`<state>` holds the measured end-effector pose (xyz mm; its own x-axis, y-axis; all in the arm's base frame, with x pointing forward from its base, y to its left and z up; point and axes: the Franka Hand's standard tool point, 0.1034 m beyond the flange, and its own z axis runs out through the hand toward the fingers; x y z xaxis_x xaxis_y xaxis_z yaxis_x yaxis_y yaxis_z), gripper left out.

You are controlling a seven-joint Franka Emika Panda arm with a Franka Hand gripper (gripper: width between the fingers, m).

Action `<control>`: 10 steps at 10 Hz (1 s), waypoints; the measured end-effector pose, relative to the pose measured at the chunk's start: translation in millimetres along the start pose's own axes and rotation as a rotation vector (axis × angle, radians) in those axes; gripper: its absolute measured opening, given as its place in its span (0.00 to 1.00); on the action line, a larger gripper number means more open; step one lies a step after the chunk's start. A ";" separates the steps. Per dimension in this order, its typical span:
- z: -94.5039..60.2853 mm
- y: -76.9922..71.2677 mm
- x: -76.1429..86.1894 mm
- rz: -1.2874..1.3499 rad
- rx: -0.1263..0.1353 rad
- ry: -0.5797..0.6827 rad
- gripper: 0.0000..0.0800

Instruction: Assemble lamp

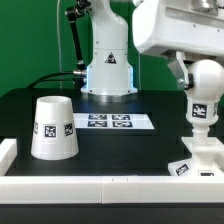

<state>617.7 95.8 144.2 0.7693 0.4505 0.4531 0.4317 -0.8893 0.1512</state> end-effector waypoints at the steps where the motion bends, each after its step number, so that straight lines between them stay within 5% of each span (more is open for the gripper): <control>1: 0.7 -4.4 0.9 -0.006 0.004 0.000 0.72; 10: 5.6 -1.2 -3.4 -0.013 -0.002 0.005 0.72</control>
Offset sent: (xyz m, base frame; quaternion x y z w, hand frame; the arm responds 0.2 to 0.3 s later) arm -0.0001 -0.0004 -0.0054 -0.0089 0.0098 -0.0186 0.9997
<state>617.3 95.7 137.6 0.7611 0.4618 0.4555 0.4406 -0.8834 0.1594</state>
